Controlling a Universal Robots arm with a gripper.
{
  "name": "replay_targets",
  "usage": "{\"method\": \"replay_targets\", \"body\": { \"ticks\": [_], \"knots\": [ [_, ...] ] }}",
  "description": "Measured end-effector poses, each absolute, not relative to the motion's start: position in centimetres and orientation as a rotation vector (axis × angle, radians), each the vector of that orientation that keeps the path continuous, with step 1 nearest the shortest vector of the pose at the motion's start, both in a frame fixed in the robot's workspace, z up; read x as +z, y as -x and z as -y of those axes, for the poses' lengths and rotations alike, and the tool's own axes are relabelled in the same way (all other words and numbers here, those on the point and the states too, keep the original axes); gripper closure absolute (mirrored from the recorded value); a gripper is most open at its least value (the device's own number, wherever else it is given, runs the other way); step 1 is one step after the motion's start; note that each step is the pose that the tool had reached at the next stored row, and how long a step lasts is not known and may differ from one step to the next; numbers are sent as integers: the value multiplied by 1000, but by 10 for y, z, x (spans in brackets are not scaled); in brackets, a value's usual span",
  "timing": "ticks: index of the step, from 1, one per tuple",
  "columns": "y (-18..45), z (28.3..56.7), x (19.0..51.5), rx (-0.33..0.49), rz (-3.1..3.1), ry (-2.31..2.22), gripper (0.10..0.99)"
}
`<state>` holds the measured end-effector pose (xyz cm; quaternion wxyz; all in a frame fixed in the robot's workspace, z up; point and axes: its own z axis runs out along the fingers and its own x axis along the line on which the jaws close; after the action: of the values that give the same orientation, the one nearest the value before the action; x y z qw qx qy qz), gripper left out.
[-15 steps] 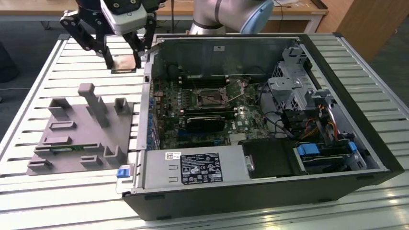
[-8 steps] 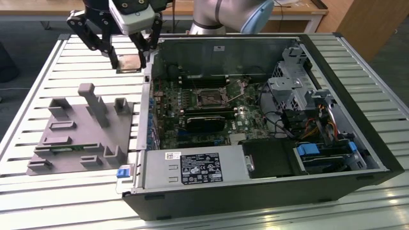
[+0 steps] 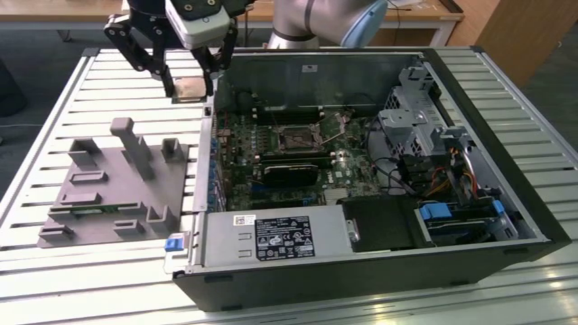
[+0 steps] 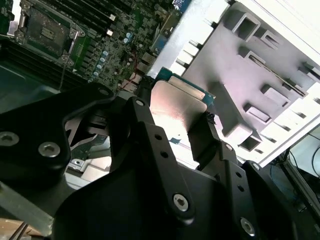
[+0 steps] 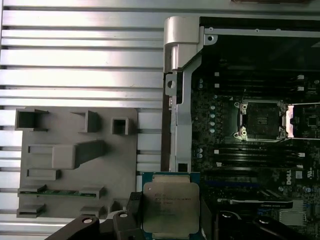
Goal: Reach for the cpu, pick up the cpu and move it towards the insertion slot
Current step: 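Pick up the cpu and move it towards the insertion slot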
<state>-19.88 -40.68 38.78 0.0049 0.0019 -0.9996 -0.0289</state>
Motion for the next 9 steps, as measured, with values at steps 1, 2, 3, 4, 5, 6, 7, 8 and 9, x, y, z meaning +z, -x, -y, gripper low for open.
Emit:
{"method": "replay_targets", "body": {
  "ticks": [1,2,3,4,5,6,7,8,9],
  "knots": [
    [198,407,388,-91,3130,-6,545],
    [196,407,388,-91,3131,-6,545],
    [195,407,388,-91,3131,-6,545],
    [193,407,388,-91,3130,-6,545],
    [192,407,388,-91,3130,-6,545],
    [191,407,388,-91,3130,-6,545],
    [190,407,388,-91,3130,-6,545],
    [189,407,388,-91,3130,-6,545],
    [188,407,388,-91,3131,-6,545]
  ]
}}
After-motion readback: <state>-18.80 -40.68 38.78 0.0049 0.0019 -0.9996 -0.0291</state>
